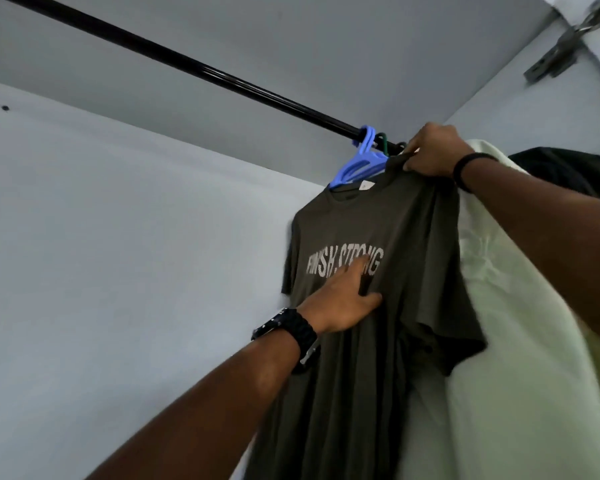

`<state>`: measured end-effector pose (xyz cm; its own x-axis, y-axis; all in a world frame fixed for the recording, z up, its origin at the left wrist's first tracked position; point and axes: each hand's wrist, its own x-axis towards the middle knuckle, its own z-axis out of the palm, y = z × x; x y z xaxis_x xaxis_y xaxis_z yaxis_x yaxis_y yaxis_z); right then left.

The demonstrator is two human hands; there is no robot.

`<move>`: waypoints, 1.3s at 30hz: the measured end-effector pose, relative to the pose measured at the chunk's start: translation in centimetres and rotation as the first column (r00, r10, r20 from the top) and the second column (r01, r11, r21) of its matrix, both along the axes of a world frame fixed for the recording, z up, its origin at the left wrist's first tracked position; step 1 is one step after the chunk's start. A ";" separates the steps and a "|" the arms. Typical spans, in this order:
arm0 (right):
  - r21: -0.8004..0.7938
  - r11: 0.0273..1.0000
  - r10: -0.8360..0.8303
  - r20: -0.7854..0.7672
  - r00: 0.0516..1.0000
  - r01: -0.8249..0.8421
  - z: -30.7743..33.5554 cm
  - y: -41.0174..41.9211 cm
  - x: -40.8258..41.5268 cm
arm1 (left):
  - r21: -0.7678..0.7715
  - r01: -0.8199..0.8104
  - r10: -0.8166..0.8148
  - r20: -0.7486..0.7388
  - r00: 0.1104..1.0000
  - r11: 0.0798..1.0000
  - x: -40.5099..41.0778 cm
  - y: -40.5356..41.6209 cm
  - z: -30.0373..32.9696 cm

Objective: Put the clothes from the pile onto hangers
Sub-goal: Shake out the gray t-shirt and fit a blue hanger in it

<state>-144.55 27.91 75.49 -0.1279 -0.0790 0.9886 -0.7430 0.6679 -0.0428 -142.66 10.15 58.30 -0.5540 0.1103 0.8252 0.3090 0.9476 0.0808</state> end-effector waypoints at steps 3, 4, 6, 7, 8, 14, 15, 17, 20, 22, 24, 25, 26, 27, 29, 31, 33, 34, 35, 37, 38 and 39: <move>-0.076 0.982 0.174 0.021 0.985 -0.172 -1.2 2.0 0.4 | -0.012 0.048 -0.049 -0.071 0.996 0.999 1.2 1.8 0.1; -0.124 0.963 0.245 0.019 0.969 -0.241 -1.7 2.6 0.5 | -0.003 0.050 -0.050 -0.094 0.994 0.999 1.6 2.6 0.2; -0.213 0.913 0.355 0.000 0.935 -0.347 -2.4 3.7 0.8 | 0.053 0.076 -0.068 -0.142 0.987 0.996 2.4 3.8 0.6; -0.235 0.900 0.380 0.009 0.925 -0.367 -2.8 4.1 0.9 | 0.097 0.102 -0.087 -0.142 0.986 0.990 2.8 4.4 0.8; -0.238 0.895 0.396 0.033 0.917 -0.378 -3.2 4.5 0.9 | 0.135 0.124 -0.105 -0.137 0.985 0.983 3.2 4.9 1.0; -0.263 0.737 0.675 0.228 0.702 -0.623 -8.9 6.4 1.6 | 0.227 0.023 -0.010 -0.056 0.998 0.974 6.9 8.8 -1.2; -0.281 0.704 0.711 0.261 0.654 -0.653 -10.2 6.9 1.7 | 0.247 0.009 0.002 -0.043 0.999 0.969 7.8 9.7 -1.9; -0.289 0.677 0.734 0.323 0.597 -0.676 -13.6 7.5 2.7 | 0.284 -0.013 0.025 -0.038 0.999 0.959 9.7 11.6 -4.0; -0.136 0.786 0.600 0.403 0.691 -0.603 -19.9 8.2 5.9 | 0.366 -0.009 0.032 -0.057 0.998 0.931 12.9 14.3 -7.9; -0.098 0.822 0.553 0.369 0.746 -0.561 -25.0 8.3 8.4 | 0.427 -0.033 0.072 -0.077 0.994 0.904 15.6 16.1 -11.3; -0.103 0.755 0.640 0.336 0.691 -0.648 -29.8 8.4 11.2 | 0.486 -0.064 0.119 -0.083 0.989 0.872 18.6 17.6 -14.6; -0.116 0.707 0.684 0.365 0.632 -0.698 -31.7 8.4 12.5 | 0.516 -0.084 0.144 -0.077 0.987 0.852 20.1 18.4 -15.8; -0.143 0.651 0.720 0.428 0.546 -0.746 -33.8 8.3 13.9 | 0.552 -0.116 0.179 -0.061 0.982 0.826 22.0 19.1 -17.5; -0.176 0.596 0.745 0.485 0.458 -0.783 -35.8 8.0 15.3 | 0.578 -0.144 0.209 -0.048 0.977 0.803 23.7 19.7 -18.9; -0.236 0.466 0.784 0.557 0.275 -0.853 -39.8 7.8 19.0 | 0.617 -0.204 0.274 -0.020 0.961 0.760 27.7 20.8 -22.3; -0.283 0.336 0.799 0.590 0.113 -0.898 -43.7 7.8 23.4 | 0.629 -0.269 0.357 -0.015 0.934 0.730 32.4 22.0 -26.2; -0.321 0.239 0.775 0.631 -0.019 -0.917 -47.1 8.1 27.8 | 0.648 -0.328 0.436 -0.008 0.900 0.687 37.1 23.0 -30.3; -0.325 0.202 0.743 0.665 -0.071 -0.924 -49.0 8.6 30.7 | 0.665 -0.370 0.485 0.013 0.874 0.649 40.2 23.8 -32.8; -0.317 0.170 0.717 0.689 -0.104 -0.933 -50.7 9.0 33.1 | 0.681 -0.404 0.524 0.034 0.851 0.611 42.9 24.5 -34.9; -0.303 0.106 0.635 0.754 -0.170 -0.947 -54.7 10.0 39.3 | 0.726 -0.470 0.601 0.097 0.793 0.503 49.7 26.4 -39.8; -0.289 0.079 0.597 0.780 -0.187 -0.954 -56.4 10.4 41.6 | 0.759 -0.477 0.619 0.126 0.775 0.443 52.4 27.1 -41.8; -0.279 0.037 0.534 0.817 -0.217 -0.960 -58.9 11.0 45.3 | 0.789 -0.497 0.655 0.164 0.737 0.361 56.3 28.5 -44.5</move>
<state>-99.27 38.94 16.58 -0.0736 -0.9064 0.4159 -0.4721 -0.3357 -0.8151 -86.31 38.66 13.81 -0.0859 -0.8705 0.4845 -0.2059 0.4914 0.8463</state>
